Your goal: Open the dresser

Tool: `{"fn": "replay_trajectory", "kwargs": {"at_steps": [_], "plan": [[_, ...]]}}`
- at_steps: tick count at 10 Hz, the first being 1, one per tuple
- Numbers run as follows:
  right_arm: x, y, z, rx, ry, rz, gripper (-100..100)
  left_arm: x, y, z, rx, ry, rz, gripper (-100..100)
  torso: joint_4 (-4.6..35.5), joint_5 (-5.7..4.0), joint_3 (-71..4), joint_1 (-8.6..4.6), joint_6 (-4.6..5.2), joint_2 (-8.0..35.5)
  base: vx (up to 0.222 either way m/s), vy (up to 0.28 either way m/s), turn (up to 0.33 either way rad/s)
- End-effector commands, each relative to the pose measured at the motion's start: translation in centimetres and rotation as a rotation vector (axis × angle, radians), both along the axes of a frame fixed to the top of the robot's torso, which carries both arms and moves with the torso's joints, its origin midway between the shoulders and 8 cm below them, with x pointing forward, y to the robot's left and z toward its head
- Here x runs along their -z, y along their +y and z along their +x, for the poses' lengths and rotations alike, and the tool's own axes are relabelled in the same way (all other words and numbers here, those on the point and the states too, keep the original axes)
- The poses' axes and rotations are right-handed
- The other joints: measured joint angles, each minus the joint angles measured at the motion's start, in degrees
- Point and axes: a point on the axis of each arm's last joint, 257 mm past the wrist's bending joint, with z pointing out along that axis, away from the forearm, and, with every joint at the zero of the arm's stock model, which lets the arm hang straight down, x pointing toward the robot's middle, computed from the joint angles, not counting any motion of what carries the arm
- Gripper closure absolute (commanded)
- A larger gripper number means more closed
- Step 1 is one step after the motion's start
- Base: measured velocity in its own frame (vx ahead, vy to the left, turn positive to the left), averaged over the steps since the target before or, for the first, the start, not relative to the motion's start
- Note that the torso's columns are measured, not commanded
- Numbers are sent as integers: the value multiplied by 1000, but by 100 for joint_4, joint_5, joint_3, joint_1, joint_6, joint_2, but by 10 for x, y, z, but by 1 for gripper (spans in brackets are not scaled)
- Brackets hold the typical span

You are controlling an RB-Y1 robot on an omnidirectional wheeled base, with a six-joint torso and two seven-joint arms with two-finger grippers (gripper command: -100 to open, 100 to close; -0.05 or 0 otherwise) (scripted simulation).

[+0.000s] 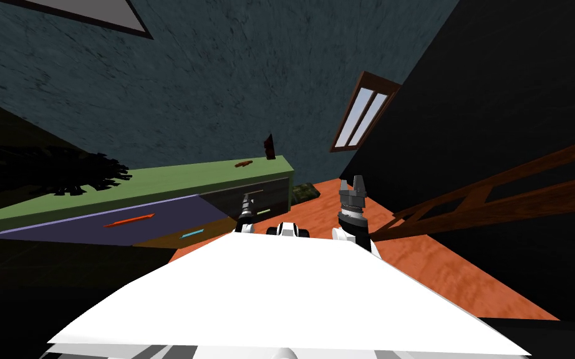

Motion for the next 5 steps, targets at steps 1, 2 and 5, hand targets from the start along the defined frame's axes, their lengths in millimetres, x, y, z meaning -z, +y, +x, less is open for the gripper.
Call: {"fn": "replay_trajectory", "kwargs": {"at_steps": [1,2,5], "plan": [[0,0,0,0,0,0,0,0,-9,22,48,-13,-15,-100,-1,1,-3,4,0,-5,-42,-43,93],[0,0,0,0,0,0,0,8,-10,30,47,-2,-36,-100,-1,0,-1,1,-1,-1,-41,-49,51],[0,0,0,0,0,0,0,5,-15,51,81,-18,-47,-100,-1,1,-3,5,-2,-3,-31,-36,43]]}}
